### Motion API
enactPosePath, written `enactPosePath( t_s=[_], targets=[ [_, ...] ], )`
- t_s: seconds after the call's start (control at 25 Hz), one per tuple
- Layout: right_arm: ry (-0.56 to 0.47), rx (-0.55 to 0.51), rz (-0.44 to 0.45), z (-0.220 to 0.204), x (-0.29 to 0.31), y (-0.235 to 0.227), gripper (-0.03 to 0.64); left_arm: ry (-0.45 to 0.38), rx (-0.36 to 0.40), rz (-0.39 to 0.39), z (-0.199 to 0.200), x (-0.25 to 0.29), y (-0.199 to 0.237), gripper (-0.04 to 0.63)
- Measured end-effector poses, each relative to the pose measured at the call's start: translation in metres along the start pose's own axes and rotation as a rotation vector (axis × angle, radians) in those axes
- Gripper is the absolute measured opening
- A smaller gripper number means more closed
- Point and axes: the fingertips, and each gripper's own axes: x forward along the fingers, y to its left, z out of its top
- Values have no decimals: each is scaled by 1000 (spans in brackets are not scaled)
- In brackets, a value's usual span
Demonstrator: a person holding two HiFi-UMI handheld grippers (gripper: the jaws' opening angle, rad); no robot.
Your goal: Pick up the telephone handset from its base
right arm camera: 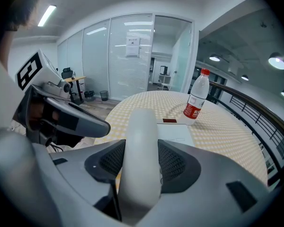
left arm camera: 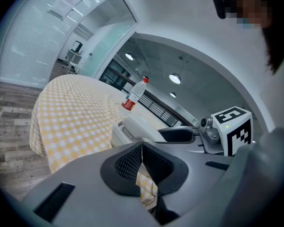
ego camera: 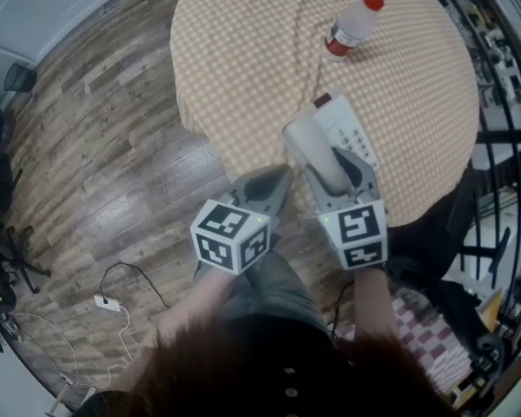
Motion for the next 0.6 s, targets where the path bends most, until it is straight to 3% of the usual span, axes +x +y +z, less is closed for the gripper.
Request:
enactPosePath(
  t_s=[0.6],
  targets=[
    [-217,102,-87,64,-53,-19,220,-38,104,-78,38,-11,-35,12]
  ],
)
